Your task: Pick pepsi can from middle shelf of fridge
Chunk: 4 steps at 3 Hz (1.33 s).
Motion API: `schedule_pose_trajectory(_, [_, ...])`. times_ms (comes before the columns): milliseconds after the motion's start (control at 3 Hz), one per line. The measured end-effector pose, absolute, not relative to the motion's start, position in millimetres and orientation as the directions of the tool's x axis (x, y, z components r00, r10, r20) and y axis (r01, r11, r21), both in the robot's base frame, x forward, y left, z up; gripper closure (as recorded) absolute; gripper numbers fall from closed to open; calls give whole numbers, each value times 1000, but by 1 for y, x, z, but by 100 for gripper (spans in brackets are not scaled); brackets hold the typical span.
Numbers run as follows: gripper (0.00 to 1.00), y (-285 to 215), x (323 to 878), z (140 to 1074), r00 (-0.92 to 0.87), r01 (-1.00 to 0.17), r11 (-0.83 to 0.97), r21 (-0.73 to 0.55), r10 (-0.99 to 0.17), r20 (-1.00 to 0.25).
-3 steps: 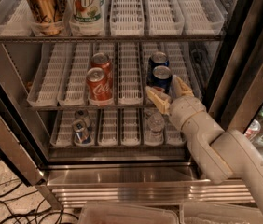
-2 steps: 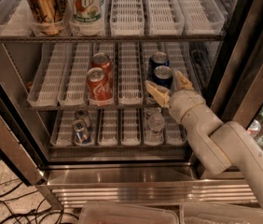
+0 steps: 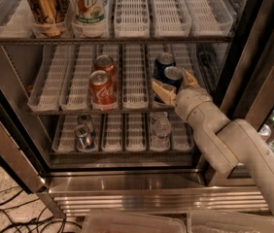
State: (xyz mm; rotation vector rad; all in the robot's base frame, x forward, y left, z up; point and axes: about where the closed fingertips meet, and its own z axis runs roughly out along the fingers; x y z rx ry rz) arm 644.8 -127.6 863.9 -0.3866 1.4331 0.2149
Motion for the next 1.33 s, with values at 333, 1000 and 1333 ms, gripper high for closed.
schedule_pose_trajectory(333, [77,-128,645,864,133,-372,919,-130,-86,-987])
schedule_pose_trajectory(1000, [100,-128,645,864,133,-372,919,-130,-86,-987])
schedule_pose_trajectory(1333, [100,-125,634,875,164,-374,914,-158,-103,-981])
